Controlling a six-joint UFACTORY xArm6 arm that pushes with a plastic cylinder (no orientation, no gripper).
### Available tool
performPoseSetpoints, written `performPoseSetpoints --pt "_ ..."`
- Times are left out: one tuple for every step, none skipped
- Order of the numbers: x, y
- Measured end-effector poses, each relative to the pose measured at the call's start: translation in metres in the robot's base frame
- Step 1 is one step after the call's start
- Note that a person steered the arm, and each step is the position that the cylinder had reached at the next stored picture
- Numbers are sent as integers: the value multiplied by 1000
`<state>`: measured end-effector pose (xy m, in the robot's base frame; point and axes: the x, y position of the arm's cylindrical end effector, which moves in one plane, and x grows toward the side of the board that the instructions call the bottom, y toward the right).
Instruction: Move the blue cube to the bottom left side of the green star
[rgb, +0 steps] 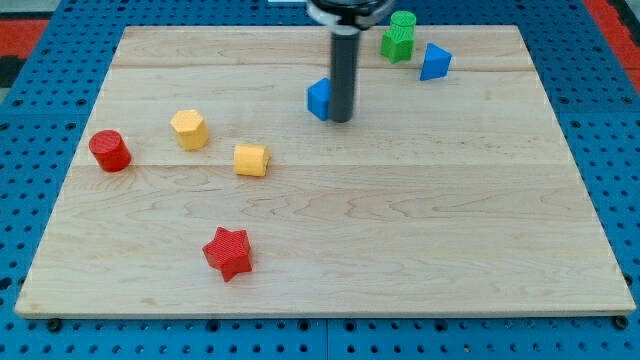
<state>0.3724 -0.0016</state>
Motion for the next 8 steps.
performPoseSetpoints --pt "-4 -29" --pt "-22 -41" --pt "-39 -20" --pt "-45 -20" --pt "-60 -5" --pt "-83 47" --pt "-83 56" --pt "-82 27"
